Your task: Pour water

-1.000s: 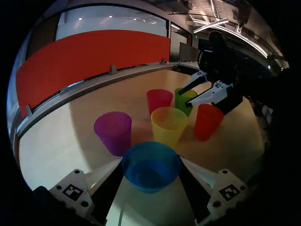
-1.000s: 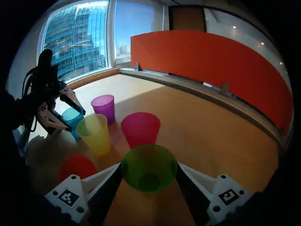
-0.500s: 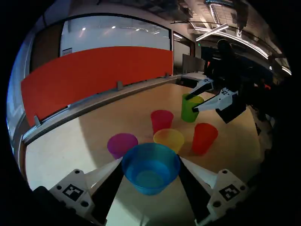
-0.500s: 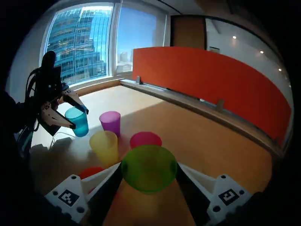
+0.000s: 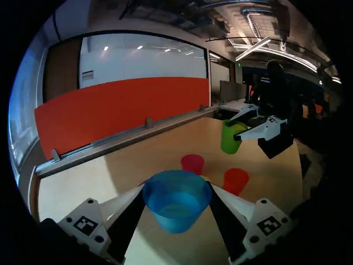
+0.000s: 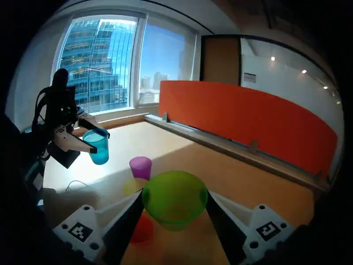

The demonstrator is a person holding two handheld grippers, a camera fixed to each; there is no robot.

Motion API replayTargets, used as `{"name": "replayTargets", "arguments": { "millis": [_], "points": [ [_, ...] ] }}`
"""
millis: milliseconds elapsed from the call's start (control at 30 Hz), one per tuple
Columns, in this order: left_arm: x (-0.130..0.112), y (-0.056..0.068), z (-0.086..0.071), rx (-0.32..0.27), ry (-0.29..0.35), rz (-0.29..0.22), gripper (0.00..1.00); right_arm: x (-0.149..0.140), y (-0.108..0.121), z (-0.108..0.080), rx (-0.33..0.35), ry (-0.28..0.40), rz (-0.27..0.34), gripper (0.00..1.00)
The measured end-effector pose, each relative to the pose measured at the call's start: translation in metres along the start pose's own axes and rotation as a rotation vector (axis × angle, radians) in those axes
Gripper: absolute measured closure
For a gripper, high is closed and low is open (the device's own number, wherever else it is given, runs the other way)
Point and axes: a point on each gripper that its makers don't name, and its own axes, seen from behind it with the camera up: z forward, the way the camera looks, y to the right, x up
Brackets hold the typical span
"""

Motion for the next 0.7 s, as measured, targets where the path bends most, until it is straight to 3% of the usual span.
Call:
{"name": "replayTargets", "arguments": {
  "millis": [400, 700],
  "points": [
    [0.036, 0.014, -0.009, -0.003, 0.092, -0.014, 0.1, 0.043, -0.008, -0.014, -0.014, 0.155, 0.003, 0.06],
    [0.057, 0.025, -0.013, -0.017, 0.155, -0.027, 0.1, 0.056, -0.012, -0.018, -0.039, 0.201, -0.045, 0.06]
  ]
}}
